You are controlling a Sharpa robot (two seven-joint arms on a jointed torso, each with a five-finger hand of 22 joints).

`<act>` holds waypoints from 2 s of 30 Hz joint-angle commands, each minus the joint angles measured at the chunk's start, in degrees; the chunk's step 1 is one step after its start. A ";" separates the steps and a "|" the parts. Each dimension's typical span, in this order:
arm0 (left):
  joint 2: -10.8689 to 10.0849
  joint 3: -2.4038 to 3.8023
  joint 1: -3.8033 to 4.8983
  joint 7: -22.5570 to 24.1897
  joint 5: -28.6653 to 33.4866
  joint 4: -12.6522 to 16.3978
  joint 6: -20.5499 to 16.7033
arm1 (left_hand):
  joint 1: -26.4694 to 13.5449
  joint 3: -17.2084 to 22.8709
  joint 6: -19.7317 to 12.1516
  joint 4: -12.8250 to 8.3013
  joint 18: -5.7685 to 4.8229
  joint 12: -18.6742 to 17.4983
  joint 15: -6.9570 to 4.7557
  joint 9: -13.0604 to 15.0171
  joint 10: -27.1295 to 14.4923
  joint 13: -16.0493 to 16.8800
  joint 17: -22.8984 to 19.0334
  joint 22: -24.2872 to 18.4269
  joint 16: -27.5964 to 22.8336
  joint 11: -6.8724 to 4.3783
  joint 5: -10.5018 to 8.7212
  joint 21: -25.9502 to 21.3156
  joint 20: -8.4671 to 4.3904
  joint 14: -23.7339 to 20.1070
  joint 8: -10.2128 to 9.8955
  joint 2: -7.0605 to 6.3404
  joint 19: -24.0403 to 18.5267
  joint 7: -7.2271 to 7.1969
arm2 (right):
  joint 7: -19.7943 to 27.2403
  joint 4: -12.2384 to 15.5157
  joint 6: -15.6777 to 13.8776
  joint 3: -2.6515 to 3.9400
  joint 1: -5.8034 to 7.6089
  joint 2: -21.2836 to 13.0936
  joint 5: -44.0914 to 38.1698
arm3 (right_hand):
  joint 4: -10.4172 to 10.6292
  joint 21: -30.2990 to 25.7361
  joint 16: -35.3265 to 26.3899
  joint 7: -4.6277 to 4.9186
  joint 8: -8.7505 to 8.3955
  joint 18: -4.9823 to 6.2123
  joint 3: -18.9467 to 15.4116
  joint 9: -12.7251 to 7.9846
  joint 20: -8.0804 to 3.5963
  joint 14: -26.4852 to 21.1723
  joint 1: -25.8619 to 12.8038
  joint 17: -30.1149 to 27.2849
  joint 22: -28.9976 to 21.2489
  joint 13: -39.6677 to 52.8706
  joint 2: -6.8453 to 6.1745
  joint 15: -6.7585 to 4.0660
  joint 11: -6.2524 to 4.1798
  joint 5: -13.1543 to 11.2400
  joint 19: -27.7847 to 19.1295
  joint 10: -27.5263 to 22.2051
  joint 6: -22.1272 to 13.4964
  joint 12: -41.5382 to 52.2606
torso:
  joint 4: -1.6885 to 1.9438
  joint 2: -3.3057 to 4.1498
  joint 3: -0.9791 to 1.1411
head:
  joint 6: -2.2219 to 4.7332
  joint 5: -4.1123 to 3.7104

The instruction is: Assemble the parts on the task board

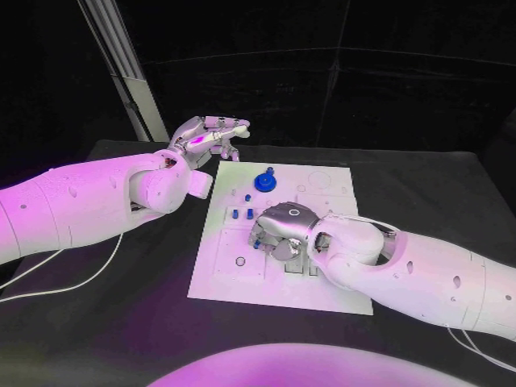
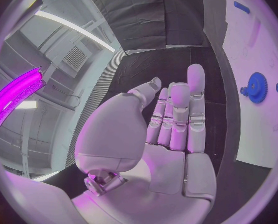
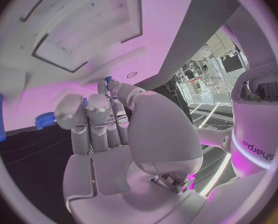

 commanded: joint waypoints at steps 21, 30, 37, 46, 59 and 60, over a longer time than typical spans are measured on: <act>0.01 0.05 0.11 -0.61 0.19 -0.13 1.20 | -0.19 -0.47 -0.47 0.02 0.77 0.31 0.04 -0.07 -0.61 0.06 -0.24 -0.16 -0.24 0.24 0.32 -0.40 0.04 -0.32 0.33 0.30 -0.45 0.21 | -1.07 -0.44 -3.03 -0.22 -0.05 -0.35 1.45 | 1.30 -8.41 -8.83 1.53 -0.47 1.39 -5.31 -0.45 1.96 -2.32 -4.12 -11.41 -12.97 -0.09 -3.25 1.85 2.36 -0.05 -8.32 -12.49 -13.79 -3.00 | -0.06 -0.01 0.00 | 0.00 -0.09; -0.28 0.04 0.11 -0.93 0.19 0.04 1.48 | -0.26 -0.64 -0.65 0.05 0.76 0.43 0.09 -0.10 -0.83 0.05 -0.54 -0.26 -0.34 0.29 0.32 -0.54 0.08 -0.47 0.36 0.27 -0.47 0.26 | -0.67 3.13 -9.03 -0.19 -0.07 -4.52 3.17 | 1.59 -7.14 -6.77 2.06 0.62 0.92 -6.36 0.10 1.87 -1.08 -3.52 -10.58 -10.87 0.21 -2.02 1.77 2.38 0.14 -6.32 -10.22 -11.01 -0.27 | -0.02 0.01 0.01 | 0.36 -0.29; -0.64 0.03 0.11 -0.95 0.19 0.18 1.46 | -0.28 -0.71 -0.72 0.06 0.75 0.49 0.11 -0.10 -0.92 0.05 -0.64 -0.30 -0.37 0.32 0.32 -0.59 0.10 -0.53 0.38 0.25 -0.48 0.28 | -2.85 8.17 -10.33 0.98 -0.03 -11.42 5.32 | 2.09 -6.26 -6.18 2.01 0.94 0.66 -6.71 0.15 1.80 -0.81 -3.81 -10.70 -9.58 0.05 -2.04 1.68 2.23 0.05 -5.23 -9.18 -9.36 0.81 | -0.38 -0.23 -0.01 | 0.73 -0.53; -0.59 -0.26 0.09 -0.90 0.19 0.31 1.56 | -0.27 -0.71 -0.73 0.06 0.75 0.50 0.12 -0.10 -0.94 0.05 -0.66 -0.31 -0.38 0.32 0.32 -0.60 0.10 -0.54 0.39 0.25 -0.48 0.28 | -8.34 8.50 -5.50 3.43 1.07 -15.12 5.46 | 3.92 -8.41 -8.15 1.26 -0.40 1.13 -11.64 -0.35 1.79 -1.59 -5.54 -13.99 -12.53 -0.15 -4.15 1.56 1.92 -0.06 -6.73 -12.87 -11.99 0.20 | -0.35 -0.24 -0.02 | 1.29 -1.15; -0.57 -0.83 0.09 -0.97 0.19 0.25 1.61 | -0.24 -0.74 -0.76 0.03 0.75 0.56 0.13 -0.10 -0.98 0.05 -0.75 -0.33 -0.40 0.32 0.33 -0.64 0.11 -0.58 0.41 0.24 -0.48 0.28 | -9.57 7.43 -1.46 3.75 1.49 -15.61 4.57 | 5.38 -9.41 -8.19 0.23 0.01 1.19 -16.07 -0.09 1.08 -1.26 -2.58 -15.66 -13.38 0.08 -2.46 0.75 1.02 -0.01 -6.53 -13.75 -11.61 2.09 | -0.42 -0.18 -0.07 | 1.51 -1.22; -0.56 -0.84 0.09 -0.98 0.19 0.24 1.61 | -0.24 -0.74 -0.76 0.03 0.75 0.56 0.13 -0.10 -0.98 0.05 -0.75 -0.33 -0.40 0.32 0.33 -0.64 0.11 -0.58 0.41 0.24 -0.48 0.28 | -9.57 7.28 -1.27 3.75 1.50 -15.49 4.46 | 5.39 -9.38 -8.14 0.24 0.03 1.17 -16.10 -0.08 1.08 -1.23 -2.43 -15.68 -13.33 0.08 -2.33 0.77 1.02 -0.01 -6.46 -13.65 -11.47 2.22 | -0.44 -0.17 -0.07 | 1.52 -1.22</act>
